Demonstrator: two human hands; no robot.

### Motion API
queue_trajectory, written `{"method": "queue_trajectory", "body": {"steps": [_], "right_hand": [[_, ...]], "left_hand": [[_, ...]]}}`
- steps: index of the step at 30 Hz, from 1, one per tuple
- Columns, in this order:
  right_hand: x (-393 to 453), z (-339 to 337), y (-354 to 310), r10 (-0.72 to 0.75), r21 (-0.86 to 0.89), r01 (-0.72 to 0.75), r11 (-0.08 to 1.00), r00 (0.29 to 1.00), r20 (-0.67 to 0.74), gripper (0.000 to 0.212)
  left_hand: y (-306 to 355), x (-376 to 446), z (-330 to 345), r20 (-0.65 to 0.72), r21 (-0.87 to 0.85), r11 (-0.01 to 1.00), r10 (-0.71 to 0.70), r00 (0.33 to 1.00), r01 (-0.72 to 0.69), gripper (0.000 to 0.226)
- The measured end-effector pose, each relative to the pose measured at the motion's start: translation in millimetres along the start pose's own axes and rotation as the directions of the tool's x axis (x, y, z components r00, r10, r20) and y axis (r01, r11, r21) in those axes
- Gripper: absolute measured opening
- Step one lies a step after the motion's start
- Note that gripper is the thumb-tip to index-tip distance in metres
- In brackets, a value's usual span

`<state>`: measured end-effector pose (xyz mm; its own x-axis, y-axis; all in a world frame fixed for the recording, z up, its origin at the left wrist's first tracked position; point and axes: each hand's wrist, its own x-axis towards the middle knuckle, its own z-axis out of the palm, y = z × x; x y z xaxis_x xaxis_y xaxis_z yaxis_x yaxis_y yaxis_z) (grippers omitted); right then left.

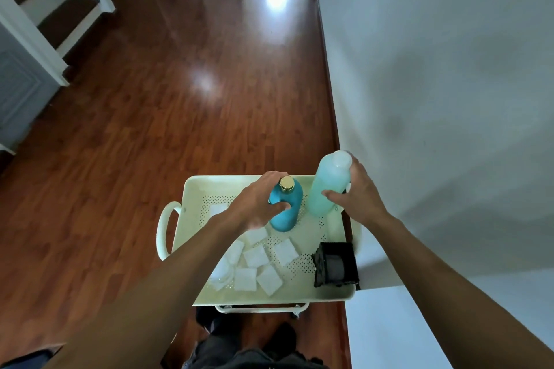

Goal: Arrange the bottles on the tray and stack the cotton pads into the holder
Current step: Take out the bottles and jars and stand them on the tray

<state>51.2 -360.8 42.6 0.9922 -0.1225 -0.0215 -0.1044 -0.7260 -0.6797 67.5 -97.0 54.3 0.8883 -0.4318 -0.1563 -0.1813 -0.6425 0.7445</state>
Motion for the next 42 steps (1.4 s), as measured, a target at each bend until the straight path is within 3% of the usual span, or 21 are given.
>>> {"method": "queue_trajectory", "body": {"steps": [10, 15, 22, 42], "right_hand": [[22.9, -3.9, -2.3, -0.002, 0.096, -0.004, 0.995, 0.998, 0.066, 0.092], [21.7, -4.1, -2.9, 0.003, 0.089, -0.01, 0.996, 0.996, 0.084, 0.094], [21.0, -4.0, 1.1, 0.007, 0.071, -0.012, 0.997, 0.997, 0.076, 0.095], [23.9, -2.6, 7.4, 0.0, 0.069, -0.005, 0.998, 0.997, 0.074, 0.098]], "left_hand": [[-2.7, 2.0, 2.0, 0.008, -0.016, 1.0, 0.018, 1.0, -0.018, 0.056], [5.6, 4.3, 13.5, -0.065, -0.017, 1.0, -0.008, 0.998, 0.007, 0.056], [3.9, 10.5, 26.7, -0.105, -0.027, 0.993, -0.119, 0.987, 0.116, 0.094], [15.3, 74.2, 27.4, -0.072, -0.05, 0.996, -0.082, 0.994, 0.079, 0.093]]}}
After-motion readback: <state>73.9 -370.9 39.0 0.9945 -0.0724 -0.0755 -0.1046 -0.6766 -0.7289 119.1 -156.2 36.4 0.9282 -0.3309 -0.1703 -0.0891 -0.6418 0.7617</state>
